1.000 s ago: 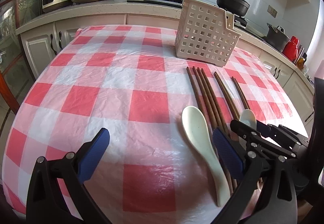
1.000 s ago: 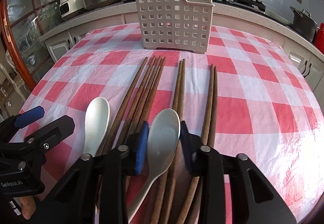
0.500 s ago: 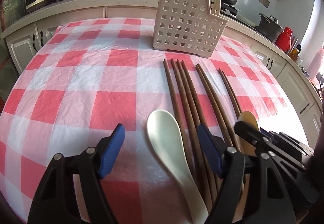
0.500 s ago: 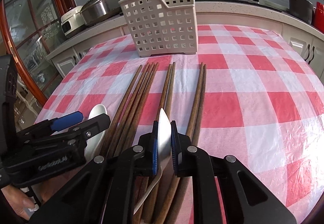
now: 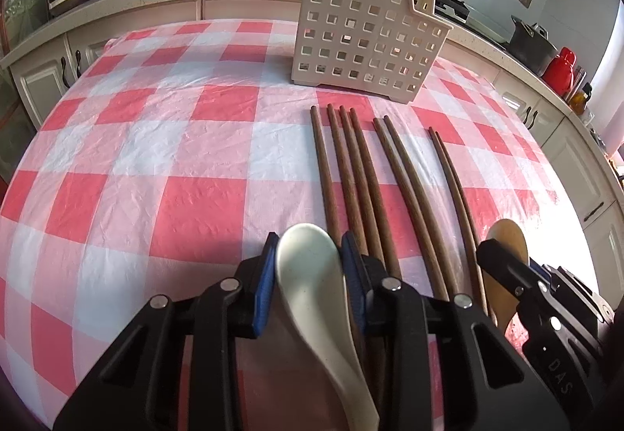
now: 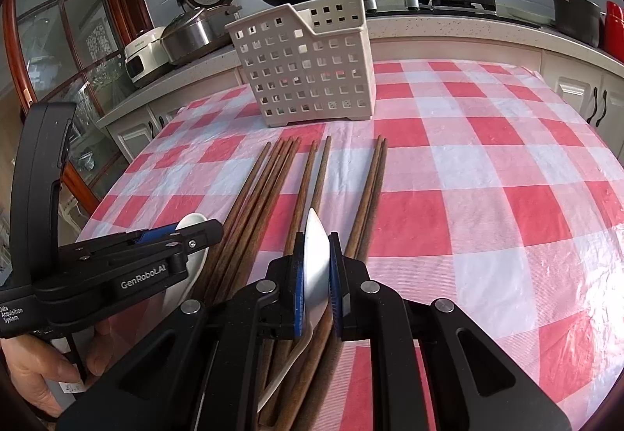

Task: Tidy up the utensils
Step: 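Close the right gripper on the white spoon handle and lift it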

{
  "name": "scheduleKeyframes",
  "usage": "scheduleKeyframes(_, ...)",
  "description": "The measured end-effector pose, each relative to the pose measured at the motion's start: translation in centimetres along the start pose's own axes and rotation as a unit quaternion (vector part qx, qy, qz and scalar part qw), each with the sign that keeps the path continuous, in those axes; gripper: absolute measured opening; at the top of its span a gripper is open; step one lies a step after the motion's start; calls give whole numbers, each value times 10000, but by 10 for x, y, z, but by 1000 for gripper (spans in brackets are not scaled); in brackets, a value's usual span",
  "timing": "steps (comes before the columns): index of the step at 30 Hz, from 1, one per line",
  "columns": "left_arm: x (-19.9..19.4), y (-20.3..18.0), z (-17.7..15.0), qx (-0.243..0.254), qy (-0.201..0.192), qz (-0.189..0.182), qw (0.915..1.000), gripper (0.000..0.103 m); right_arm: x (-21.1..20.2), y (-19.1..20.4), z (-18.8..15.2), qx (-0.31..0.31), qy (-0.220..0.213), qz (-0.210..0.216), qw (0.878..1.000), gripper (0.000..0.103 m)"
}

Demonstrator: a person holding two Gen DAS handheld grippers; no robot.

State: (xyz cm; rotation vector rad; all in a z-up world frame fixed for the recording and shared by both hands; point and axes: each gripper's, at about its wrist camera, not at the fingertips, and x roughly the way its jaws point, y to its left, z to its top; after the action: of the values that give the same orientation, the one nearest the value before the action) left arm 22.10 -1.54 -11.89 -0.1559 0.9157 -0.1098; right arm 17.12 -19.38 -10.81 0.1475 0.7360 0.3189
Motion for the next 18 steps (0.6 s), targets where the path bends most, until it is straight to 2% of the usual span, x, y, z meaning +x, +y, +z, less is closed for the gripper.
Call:
scheduleKeyframes(1,-1,1,-1,-46,-3,-36,10000,28,-1,-2,0,21,-11,3,10000,14)
scheduleKeyframes(4,-11,4,-2,-154,-136,-105,9997,11,-3,-6,0,61,-35,21,10000,14)
scheduleKeyframes(6,-22,5,-2,-184,-300,-132,9993,11,-5,-7,-1,75,-66,29,9999,14)
scheduleKeyframes(8,-30,2,-2,-81,-465,-67,9989,5,-9,-7,-1,69,-116,20,9999,14)
scheduleKeyframes(12,-33,-3,-6,22,-447,-88,9990,5,-17,-6,-1,54,-204,1,9998,14)
scheduleKeyframes(13,-33,-2,-7,-31,-426,-118,9990,11,-19,-5,-1,42,-226,-9,9997,14)
scheduleKeyframes(14,-33,0,-8,-67,-406,-105,9991,30,-21,-5,-1,28,-244,-14,9997,14)
scheduleKeyframes(16,-37,3,-10,-173,-510,22,9985,55,-25,-3,-2,6,-269,-23,9996,14)
scheduleKeyframes(18,-38,6,-10,-170,-586,187,9980,57,-26,-3,-2,-18,-277,-28,9996,14)
